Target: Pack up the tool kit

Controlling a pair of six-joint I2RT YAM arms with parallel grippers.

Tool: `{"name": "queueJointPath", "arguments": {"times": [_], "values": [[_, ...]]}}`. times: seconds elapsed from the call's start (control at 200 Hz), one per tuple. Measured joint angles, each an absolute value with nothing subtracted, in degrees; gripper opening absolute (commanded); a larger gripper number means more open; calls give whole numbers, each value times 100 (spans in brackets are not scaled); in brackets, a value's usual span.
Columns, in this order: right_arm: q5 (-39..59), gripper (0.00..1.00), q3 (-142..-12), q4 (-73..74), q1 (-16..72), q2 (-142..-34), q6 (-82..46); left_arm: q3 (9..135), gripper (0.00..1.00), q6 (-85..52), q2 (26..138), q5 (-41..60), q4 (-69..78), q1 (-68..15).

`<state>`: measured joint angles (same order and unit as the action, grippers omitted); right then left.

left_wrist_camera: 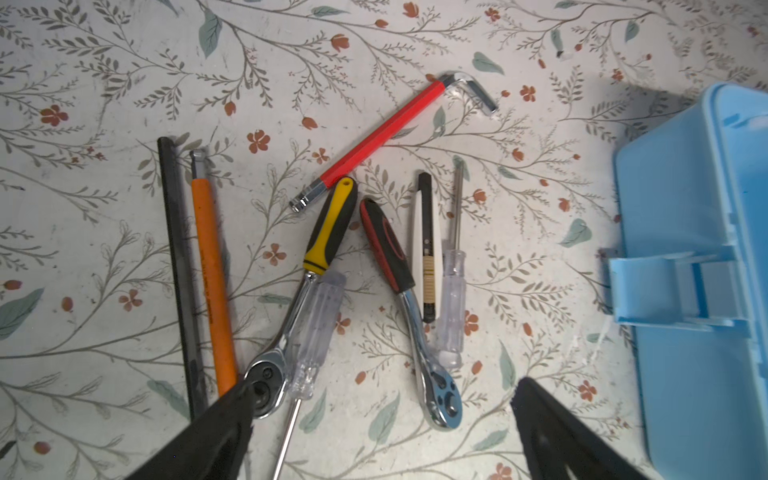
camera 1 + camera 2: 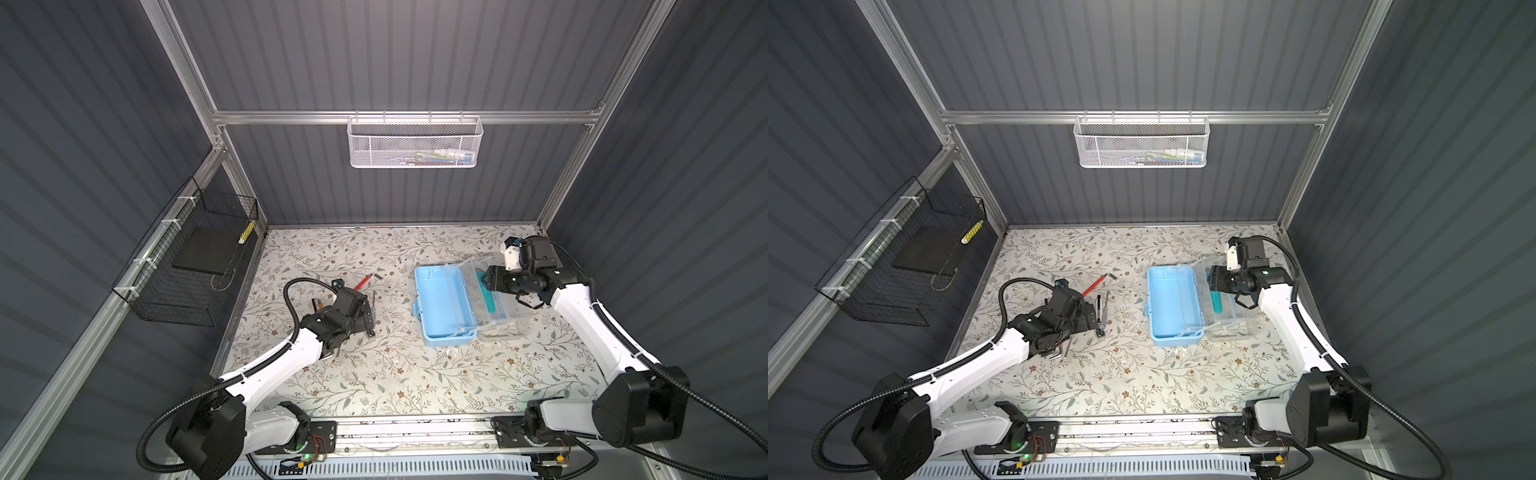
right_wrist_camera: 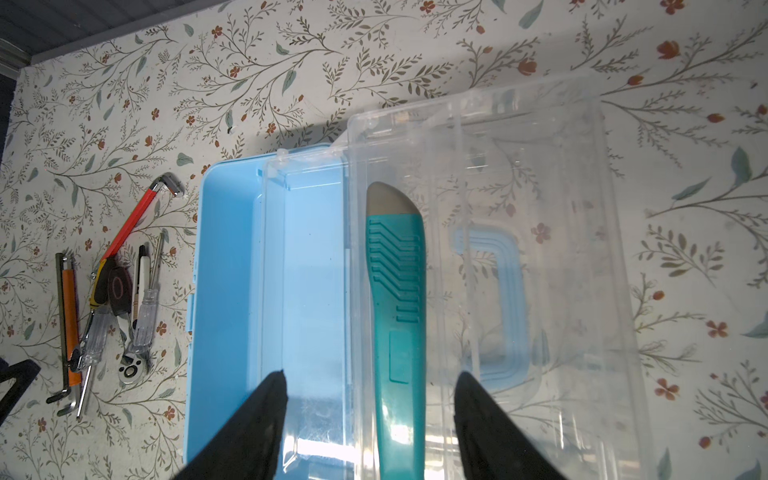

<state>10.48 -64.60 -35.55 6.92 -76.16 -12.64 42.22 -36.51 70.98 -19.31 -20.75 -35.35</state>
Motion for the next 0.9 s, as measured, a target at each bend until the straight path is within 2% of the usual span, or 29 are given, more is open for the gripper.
{"name": "queueJointPath", "arguments": {"times": [0.255,0.435,0.69,0.9], "values": [[1050,70,-6403,-3527,692,-7599,-1260,4206,86,-3417,7623,-1625,-1857,-3251],[1050,71,-6383,-3492,692,-7540,-1264,4571,69,-3162,8309,-1431,-1739,-3214],[1050,72,-6331,-3437,692,-7526,-1262,5170,64,-2888,8895,-1321,-1636,-3190],[1050,73,-6320,-3428,692,-7520,-1256,5876,46,-2738,9572,-1280,-1621,-3133]]}}
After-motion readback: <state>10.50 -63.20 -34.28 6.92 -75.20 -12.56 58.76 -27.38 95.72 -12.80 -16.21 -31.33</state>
